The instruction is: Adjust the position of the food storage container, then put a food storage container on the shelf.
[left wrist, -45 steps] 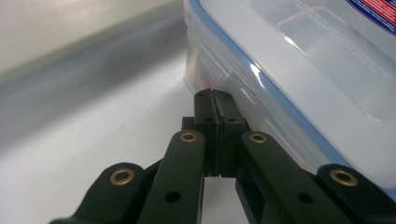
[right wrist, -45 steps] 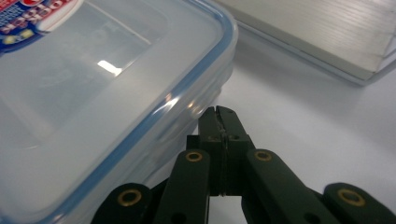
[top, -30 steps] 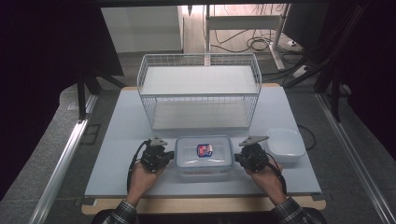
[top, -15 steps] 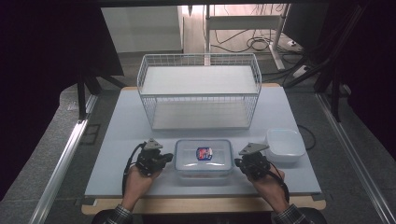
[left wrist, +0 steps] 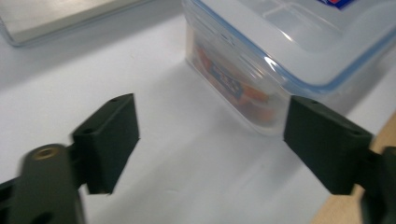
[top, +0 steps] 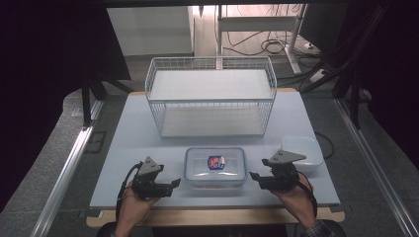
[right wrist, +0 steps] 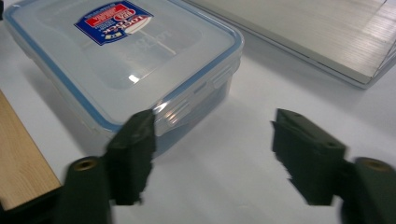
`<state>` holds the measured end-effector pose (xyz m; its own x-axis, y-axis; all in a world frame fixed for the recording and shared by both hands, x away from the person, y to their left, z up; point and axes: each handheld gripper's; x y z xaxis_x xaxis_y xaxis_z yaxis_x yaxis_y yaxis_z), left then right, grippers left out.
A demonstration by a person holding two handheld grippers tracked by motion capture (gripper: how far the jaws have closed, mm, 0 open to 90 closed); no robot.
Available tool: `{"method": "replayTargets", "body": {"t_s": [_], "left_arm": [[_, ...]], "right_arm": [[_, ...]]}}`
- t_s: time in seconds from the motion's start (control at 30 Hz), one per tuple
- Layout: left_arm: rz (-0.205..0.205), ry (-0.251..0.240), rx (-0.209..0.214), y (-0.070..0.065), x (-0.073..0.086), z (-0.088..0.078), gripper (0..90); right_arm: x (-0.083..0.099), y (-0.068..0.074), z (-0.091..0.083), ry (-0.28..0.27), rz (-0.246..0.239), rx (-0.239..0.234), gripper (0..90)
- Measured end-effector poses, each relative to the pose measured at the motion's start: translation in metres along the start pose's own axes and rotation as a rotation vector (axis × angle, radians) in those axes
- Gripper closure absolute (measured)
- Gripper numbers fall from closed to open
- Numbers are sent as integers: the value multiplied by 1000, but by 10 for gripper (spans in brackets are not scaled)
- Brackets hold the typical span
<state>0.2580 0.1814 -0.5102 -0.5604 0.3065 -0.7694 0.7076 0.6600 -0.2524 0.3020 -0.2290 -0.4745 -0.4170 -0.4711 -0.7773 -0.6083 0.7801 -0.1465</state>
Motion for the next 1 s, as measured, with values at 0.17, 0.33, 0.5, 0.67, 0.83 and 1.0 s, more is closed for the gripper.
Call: {"method": "replayTargets", "body": {"t_s": [0.17, 0.33, 0.5, 0.67, 0.83, 1.0], "left_arm": [[21, 19, 7, -2, 4, 2, 65], [37, 9, -5, -1, 4, 4, 61], [45, 10, 27, 6, 5, 7, 65], [36, 41, 35, 5, 0, 5, 69], [19, 38, -3, 3, -10, 1, 19], [-33, -17, 71, 9, -21, -3, 33]], "right_arm": [[7, -1, -3, -22, 7, -22, 136], [11, -2, 2, 3, 26, -31, 80], [9, 0, 3, 5, 32, -43, 66], [1, 1, -1, -13, 44, -45, 48], [-7, 3, 1, -2, 49, -73, 2], [-16, 5, 5, 37, 23, -66, 46]]}}
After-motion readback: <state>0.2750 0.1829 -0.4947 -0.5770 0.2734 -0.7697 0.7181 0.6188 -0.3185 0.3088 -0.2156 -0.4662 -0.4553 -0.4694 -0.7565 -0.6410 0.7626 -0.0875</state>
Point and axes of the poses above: each handheld gripper's, and its own axes: z roughly forward along the jaws, x roughly out of its underside, y roughly to its left, and after that the axes turned 12 degrees about x, right-handed
